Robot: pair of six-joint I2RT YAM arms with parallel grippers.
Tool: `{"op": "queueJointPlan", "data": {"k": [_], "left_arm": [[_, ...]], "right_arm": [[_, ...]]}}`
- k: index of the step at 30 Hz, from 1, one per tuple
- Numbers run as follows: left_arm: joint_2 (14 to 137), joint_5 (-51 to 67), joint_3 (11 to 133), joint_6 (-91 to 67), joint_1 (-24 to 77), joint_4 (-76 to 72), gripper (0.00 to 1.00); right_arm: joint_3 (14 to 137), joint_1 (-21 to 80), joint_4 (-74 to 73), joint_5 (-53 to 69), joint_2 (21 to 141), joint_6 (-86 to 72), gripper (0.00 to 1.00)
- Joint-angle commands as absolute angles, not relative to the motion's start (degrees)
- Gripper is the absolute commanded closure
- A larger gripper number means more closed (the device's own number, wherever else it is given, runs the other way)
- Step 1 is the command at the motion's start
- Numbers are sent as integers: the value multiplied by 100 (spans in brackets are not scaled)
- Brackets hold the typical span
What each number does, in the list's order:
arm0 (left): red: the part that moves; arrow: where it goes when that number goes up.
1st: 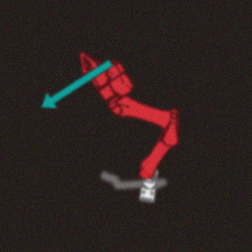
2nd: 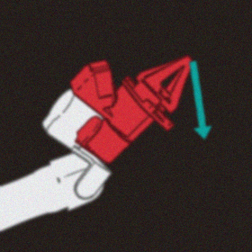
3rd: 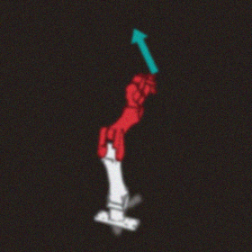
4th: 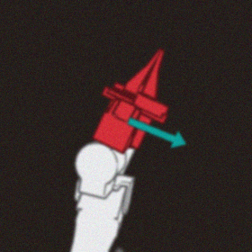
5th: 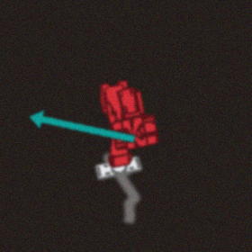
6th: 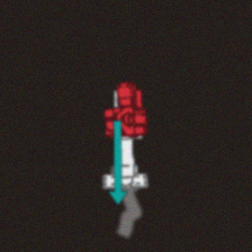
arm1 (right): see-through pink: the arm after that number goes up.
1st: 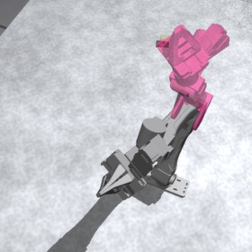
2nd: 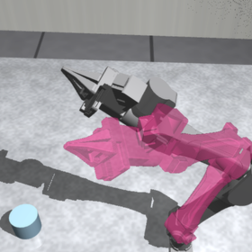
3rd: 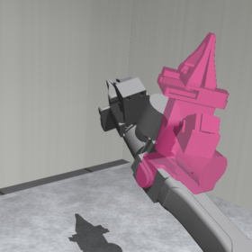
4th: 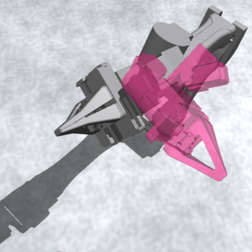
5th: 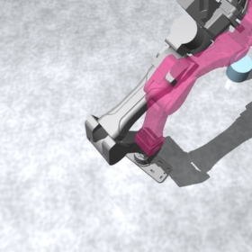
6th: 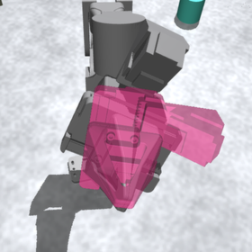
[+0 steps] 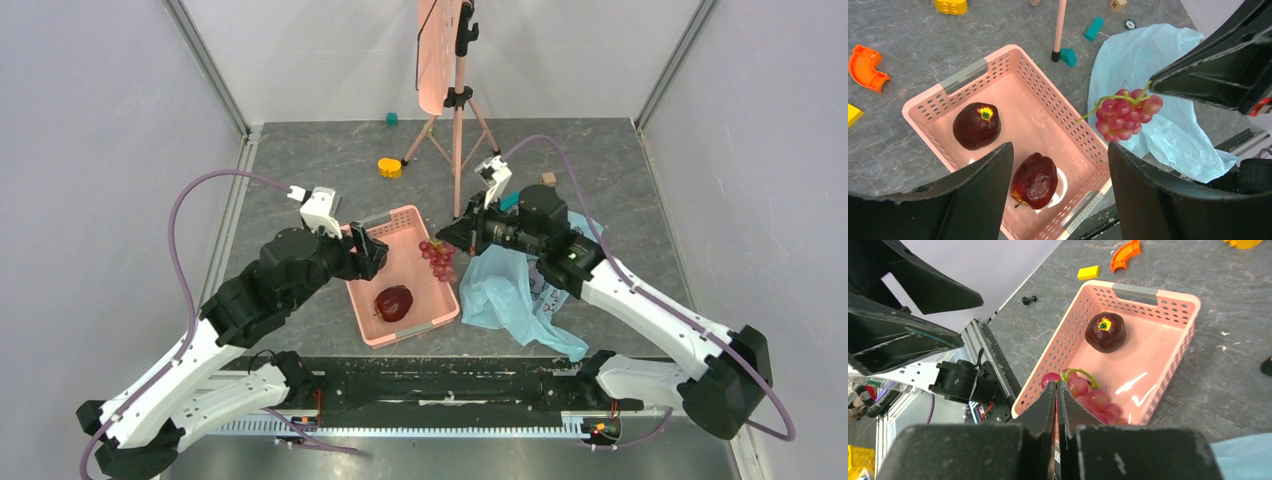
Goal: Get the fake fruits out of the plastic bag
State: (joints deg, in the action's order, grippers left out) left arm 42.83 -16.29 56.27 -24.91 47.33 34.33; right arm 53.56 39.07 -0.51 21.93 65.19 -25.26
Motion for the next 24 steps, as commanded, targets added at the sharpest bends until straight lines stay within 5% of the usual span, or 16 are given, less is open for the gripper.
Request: {"op": "queueJointPlan", "data": {"k": [1, 24], "left_arm": [[4186, -1936, 5590, -2566, 4711, 3575, 24], [4069, -2003, 5423, -2542, 4711, 3701, 23]], "right_arm": [[5480, 4132, 648, 1989, 6857, -2550, 100], [5855, 4801, 1517, 1789, 9243, -2715, 100]]}}
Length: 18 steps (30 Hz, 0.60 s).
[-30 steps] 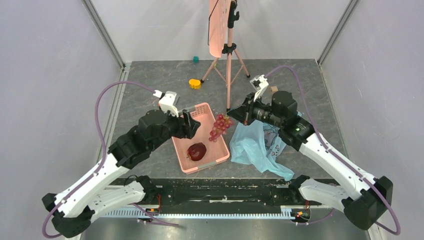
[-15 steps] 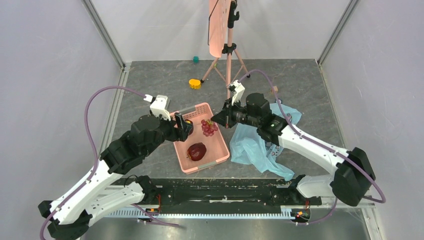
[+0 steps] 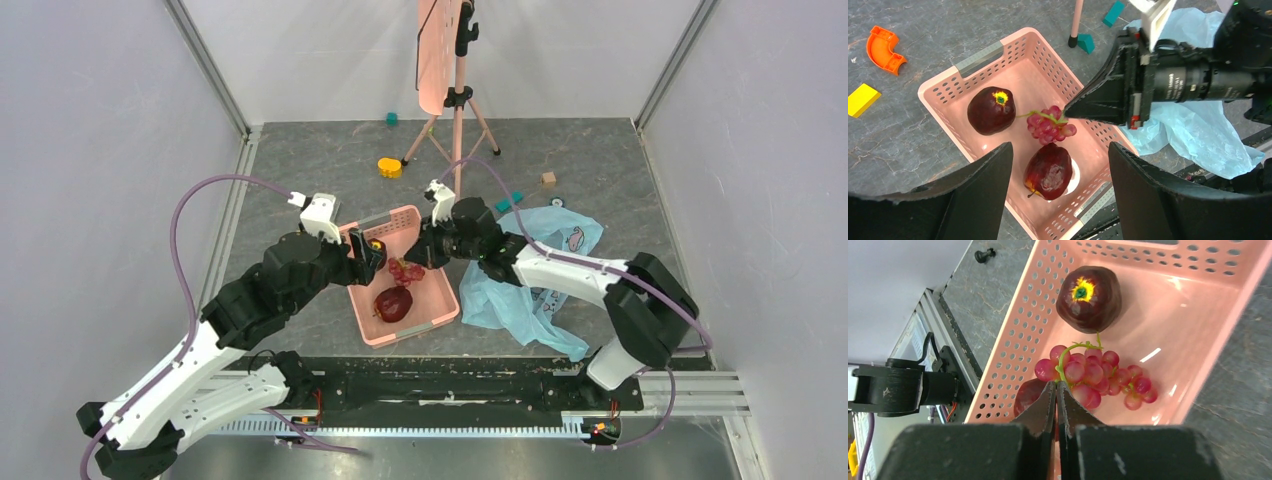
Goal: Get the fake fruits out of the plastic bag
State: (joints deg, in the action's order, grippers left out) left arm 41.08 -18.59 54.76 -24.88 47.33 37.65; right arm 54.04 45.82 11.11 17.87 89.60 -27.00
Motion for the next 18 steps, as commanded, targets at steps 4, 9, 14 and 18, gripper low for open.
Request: {"op": "queueJointPlan", "data": {"k": [4, 9, 14, 18], "left_arm": [[4057, -2004, 5381, -2549, 4710, 3700, 23], [4060, -1995, 5328, -2562, 4711, 3700, 23], [4081, -2020, 5309, -2581, 4704, 3705, 23], [4154, -1996, 5317, -2593, 4711, 3668, 22]], "right_arm": [[6113, 5041, 1528, 1837, 9611, -2709, 99], [6289, 5218, 1638, 2078, 9837, -2703, 70], [6137, 5213, 1384, 1504, 9133, -2345, 41], [5955, 5052, 629, 433, 8225, -2121, 36]]}}
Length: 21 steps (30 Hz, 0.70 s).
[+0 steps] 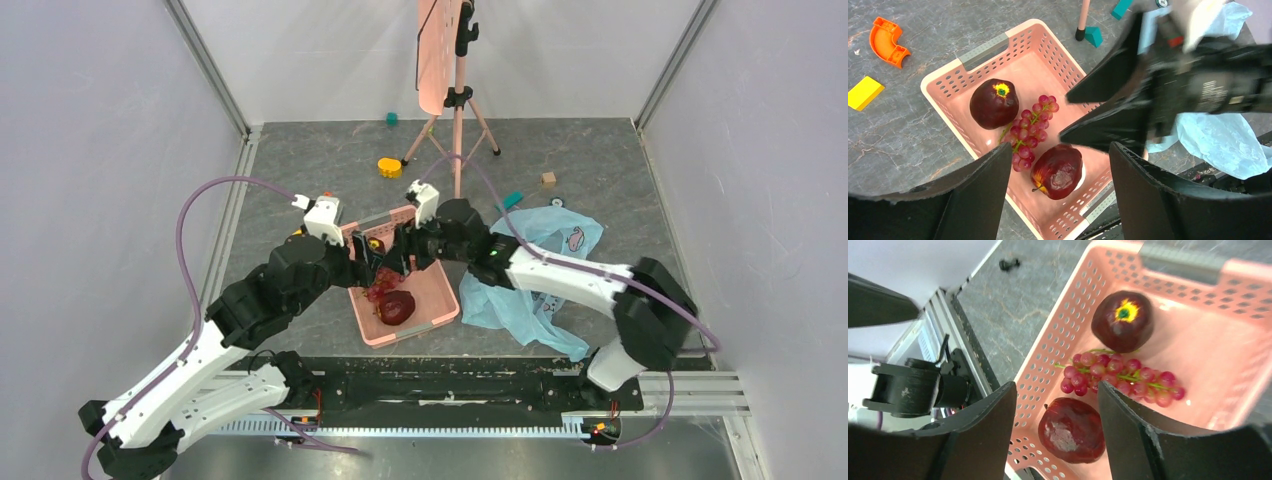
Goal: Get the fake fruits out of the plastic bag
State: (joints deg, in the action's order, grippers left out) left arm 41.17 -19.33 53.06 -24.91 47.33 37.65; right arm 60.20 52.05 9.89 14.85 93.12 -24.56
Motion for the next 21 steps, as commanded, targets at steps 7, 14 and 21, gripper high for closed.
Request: {"op": "queueJointPlan", "data": {"k": [7, 14, 21], "left_arm": [[4433, -1737, 5300, -2584, 4711, 3425, 22], [4671, -1542, 5274, -2570, 4711, 3187, 21], [4648, -1413, 5260, -2632, 4711, 3197, 22]], "right_arm": [[4818, 3834, -1075, -1260, 5868, -2736, 24], [4692, 3508, -2592, -1413, 5172, -2703, 8], [4226, 3507, -2542, -1510, 5558, -2834, 5]]}}
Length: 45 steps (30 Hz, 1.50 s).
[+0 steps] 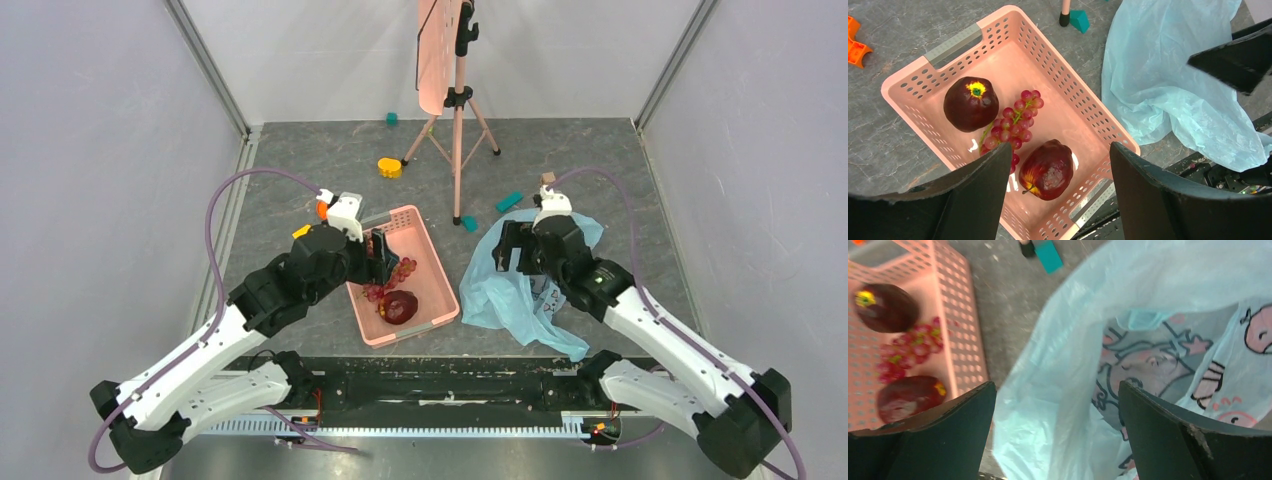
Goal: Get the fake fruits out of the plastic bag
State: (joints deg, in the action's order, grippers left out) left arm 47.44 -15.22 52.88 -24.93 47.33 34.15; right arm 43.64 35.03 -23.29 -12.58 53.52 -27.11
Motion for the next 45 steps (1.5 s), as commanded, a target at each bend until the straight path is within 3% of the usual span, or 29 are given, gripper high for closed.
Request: {"op": "queueJointPlan", "data": {"k": [1, 4, 5, 6, 9, 11, 13, 18, 26, 39, 45], "left_arm": [[4620, -1440, 5252, -2637, 4711, 3213, 22], [4588, -1468, 5256, -2633, 4711, 3260, 22], [4585, -1463, 5254, -2629, 4711, 3269, 22], [4592, -1459, 5256, -2634, 4711, 3270, 22], [4607, -1438, 5273, -2637, 4711, 3270, 22], [4601, -1424, 5290, -2639, 4707, 3279, 22], [4596, -1424, 5284, -2659, 4711, 3278, 22], [4627, -1406, 5291, -2672, 4711, 3281, 22], [4716, -1380, 5309, -2661, 4711, 3226, 22], [5021, -1131, 5260, -2711, 4707, 3009, 22], [5184, -922, 5222, -2808, 4711, 2913, 23]], "right_arm": [[4190, 3505, -2591, -1651, 5640, -2841, 4], [4090, 3506, -2562, -1764, 5841, -2805, 11], [4071, 3508, -2465, -1697, 5854, -2764, 21], [4061, 3505, -2264, -1532, 5825, -2684, 40], [4263, 3506, -1717, -1210, 5461, -2491, 69], [4673, 3506, -1666, -1356, 5228, -2390, 87], [5180, 3500, -1701, -1496, 5067, -2254, 95], [6123, 3507, -1916, -1450, 5015, -2148, 98], [6230, 3507, -1849, -1775, 4665, -2276, 100], [4488, 3515, -1334, -1775, 4255, -2957, 100], [4460, 3518, -1522, -2864, 4116, -3150, 100]]}}
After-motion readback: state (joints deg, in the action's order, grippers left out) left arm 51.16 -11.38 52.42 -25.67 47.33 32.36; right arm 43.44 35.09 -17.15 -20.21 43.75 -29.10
